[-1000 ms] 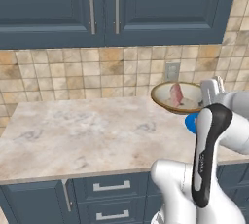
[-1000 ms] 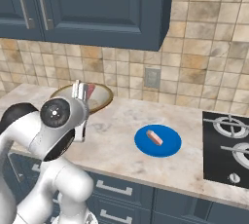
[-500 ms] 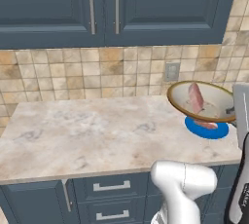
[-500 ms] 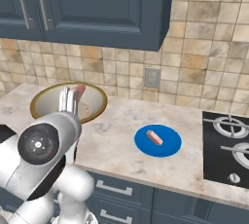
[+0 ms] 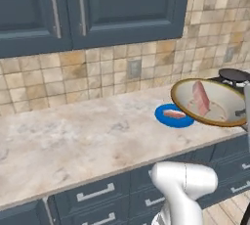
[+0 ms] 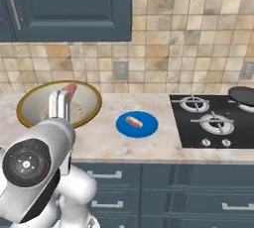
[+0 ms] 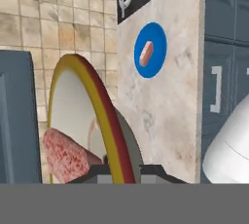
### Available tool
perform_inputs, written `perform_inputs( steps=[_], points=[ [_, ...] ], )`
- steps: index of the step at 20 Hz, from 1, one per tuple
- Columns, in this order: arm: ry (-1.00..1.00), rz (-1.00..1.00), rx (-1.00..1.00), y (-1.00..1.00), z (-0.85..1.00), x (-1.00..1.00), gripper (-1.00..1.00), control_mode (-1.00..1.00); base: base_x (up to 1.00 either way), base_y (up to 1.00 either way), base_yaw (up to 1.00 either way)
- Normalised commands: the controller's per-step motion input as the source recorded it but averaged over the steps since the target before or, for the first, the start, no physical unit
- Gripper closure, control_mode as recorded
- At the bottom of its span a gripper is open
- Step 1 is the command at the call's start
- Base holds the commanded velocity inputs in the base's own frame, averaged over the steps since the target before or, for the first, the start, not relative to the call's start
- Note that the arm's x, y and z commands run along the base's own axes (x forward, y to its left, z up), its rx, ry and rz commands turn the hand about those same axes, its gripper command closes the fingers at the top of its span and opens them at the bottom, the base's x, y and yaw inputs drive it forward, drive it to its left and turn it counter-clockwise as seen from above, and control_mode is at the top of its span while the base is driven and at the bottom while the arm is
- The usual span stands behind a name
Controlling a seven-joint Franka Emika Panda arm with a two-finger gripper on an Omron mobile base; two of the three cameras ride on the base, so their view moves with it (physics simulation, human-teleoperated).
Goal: Place one of the steaks on the plate and the other in the bowl. Then place the bowl in the fridge.
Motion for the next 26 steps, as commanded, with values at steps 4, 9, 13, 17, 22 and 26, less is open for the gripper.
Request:
perform_inputs(
  steps=[4, 9, 13, 17, 22, 26],
  points=[
    [0.00, 0.00, 0.00, 0.00, 0.00, 0.00, 1.00, 1.00, 0.00, 0.00, -1.00],
    [0.00, 0.00, 0.00, 0.00, 0.00, 0.00, 1.00, 1.00, 0.00, 0.00, -1.00],
    [0.00, 0.00, 0.00, 0.00, 0.00, 0.00, 1.00, 1.00, 0.00, 0.00, -1.00],
    [0.00, 0.00, 0.00, 0.00, 0.00, 0.00, 1.00, 1.00, 0.00, 0.00, -1.00],
    [0.00, 0.00, 0.00, 0.00, 0.00, 0.00, 1.00, 1.00, 0.00, 0.00, -1.00],
    [0.00, 0.00, 0.00, 0.00, 0.00, 0.00, 1.00, 1.00, 0.26, 0.21, -0.91]
  ],
)
